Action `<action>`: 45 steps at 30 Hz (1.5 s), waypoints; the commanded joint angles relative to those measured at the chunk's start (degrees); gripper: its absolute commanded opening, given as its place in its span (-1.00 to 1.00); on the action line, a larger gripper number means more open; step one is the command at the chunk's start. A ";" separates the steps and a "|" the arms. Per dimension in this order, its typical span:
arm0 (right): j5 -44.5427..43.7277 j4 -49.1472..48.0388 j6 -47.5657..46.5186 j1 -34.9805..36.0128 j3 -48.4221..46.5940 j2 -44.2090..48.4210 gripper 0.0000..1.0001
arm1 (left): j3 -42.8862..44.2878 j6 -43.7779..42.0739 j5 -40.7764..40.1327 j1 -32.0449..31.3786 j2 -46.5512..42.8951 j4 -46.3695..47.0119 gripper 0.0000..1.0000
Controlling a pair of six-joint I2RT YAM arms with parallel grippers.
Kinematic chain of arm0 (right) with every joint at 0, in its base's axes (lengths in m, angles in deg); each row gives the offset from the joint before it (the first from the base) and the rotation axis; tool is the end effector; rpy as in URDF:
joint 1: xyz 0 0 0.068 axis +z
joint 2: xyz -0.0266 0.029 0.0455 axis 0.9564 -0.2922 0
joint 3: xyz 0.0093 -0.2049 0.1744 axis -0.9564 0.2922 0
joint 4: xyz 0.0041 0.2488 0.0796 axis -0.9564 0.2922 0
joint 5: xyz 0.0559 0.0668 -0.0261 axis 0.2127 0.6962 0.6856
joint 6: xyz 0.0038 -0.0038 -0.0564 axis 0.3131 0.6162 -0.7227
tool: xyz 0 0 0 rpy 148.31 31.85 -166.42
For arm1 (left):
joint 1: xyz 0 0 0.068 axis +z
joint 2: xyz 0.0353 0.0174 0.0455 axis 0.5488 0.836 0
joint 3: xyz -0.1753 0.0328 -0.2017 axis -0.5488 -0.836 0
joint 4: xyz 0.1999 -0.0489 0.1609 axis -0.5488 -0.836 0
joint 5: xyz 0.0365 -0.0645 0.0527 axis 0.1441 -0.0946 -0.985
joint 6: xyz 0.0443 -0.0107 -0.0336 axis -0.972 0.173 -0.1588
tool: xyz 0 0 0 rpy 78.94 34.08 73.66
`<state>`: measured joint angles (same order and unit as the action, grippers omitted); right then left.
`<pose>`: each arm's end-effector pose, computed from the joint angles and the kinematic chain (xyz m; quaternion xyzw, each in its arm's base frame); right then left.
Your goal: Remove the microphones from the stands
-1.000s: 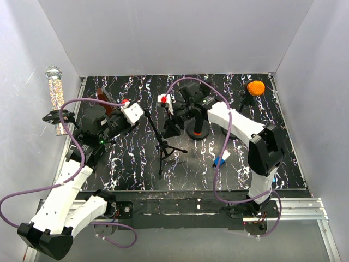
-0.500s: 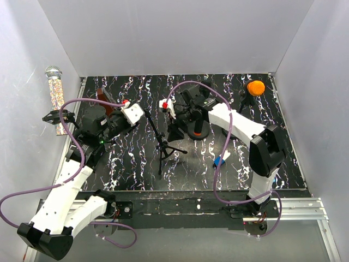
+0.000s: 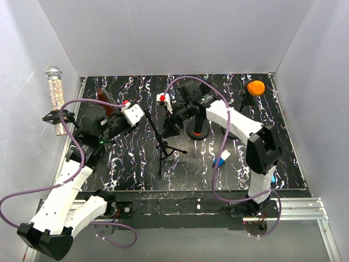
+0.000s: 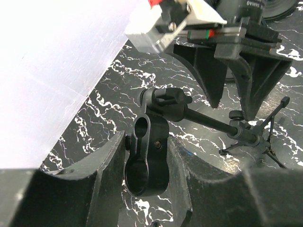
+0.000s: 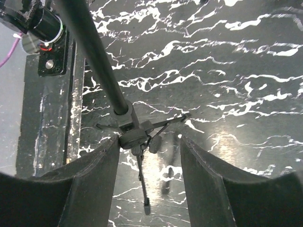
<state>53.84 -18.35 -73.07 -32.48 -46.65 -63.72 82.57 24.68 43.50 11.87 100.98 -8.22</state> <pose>0.2956 0.2908 0.2979 -0.5898 0.6287 0.4108 0.2970 0.1760 -0.0839 0.3730 0.4651 0.6466 -0.0750 0.5999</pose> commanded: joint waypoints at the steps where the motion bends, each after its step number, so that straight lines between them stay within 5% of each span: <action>1: -3.73 -1.70 0.76 0.07 -1.15 -2.76 0.18 | 0.40 0.97 2.32 -0.39 -0.54 -3.92 -1.00; 9: -7.17 -1.27 -3.20 0.42 5.27 -0.14 0.12 | 1.72 -0.35 4.07 -0.39 0.60 -3.83 -1.00; 17: -3.48 -0.03 -4.34 0.34 0.36 10.93 0.20 | 9.10 -1.84 3.63 -0.39 6.84 -0.85 -1.00; 25: -8.30 -3.28 -0.13 0.34 -4.22 20.16 0.22 | 11.21 -7.81 2.32 -0.39 15.18 11.19 -1.00; 45: -20.00 -17.08 3.21 0.34 5.10 29.66 0.25 | 12.89 -30.23 -6.28 -1.35 23.36 28.14 -1.00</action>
<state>35.48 -30.06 -70.64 -32.37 -41.54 -36.35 93.30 -1.19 41.60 11.39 122.73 9.70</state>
